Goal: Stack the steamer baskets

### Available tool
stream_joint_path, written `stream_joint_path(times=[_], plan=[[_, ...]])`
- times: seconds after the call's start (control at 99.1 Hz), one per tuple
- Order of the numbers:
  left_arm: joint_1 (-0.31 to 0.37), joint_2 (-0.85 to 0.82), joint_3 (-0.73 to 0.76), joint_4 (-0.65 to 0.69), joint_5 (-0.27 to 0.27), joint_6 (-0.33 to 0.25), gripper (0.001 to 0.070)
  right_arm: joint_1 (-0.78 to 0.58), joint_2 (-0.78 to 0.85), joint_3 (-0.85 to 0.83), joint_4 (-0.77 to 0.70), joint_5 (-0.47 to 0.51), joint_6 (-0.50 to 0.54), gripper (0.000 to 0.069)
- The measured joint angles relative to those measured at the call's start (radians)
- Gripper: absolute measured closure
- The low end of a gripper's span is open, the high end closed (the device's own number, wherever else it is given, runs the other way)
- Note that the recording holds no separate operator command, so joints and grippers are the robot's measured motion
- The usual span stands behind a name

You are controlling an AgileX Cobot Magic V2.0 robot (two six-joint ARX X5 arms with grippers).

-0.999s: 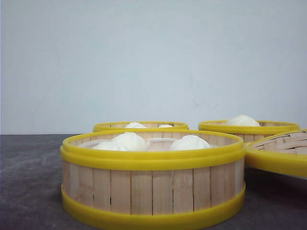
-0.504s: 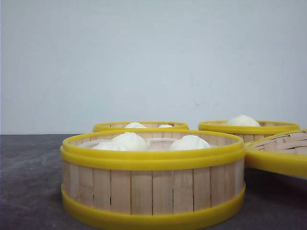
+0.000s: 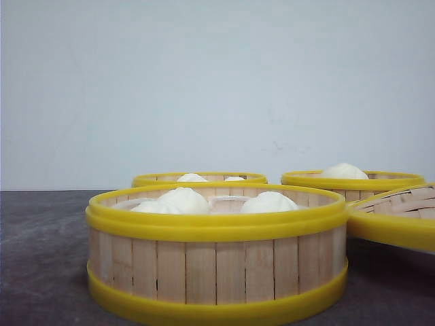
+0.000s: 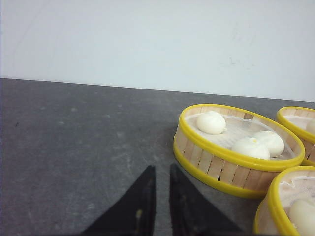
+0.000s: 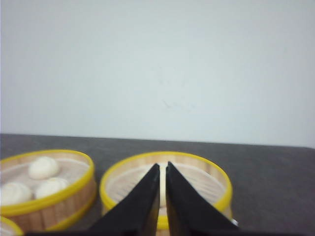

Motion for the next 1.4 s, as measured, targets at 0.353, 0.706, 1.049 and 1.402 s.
stream_joint_path(times=[0.353,0.706,1.049,1.402], plan=[[0.0,0.0,0.0,0.014,0.005,-0.318,0.0683,0.0,0.0,0.0,0.049,-0.001,0.153,0.0674],[0.001,0.245,0.203,-0.008,0.052,-0.476,0.0396,0.0,0.0,0.0,0.049,-0.001,0.247,0.0674],[0.002,1.251,0.919,-0.378,0.163,-0.29,0.0212,0.0,0.0,0.0,0.049,-0.026,0.248,0.0674],[-0.077,1.804,1.605,-0.872,0.187,-0.234,0.0315,0.0,0.0,0.0,0.049,-0.105,0.254,0.0674]])
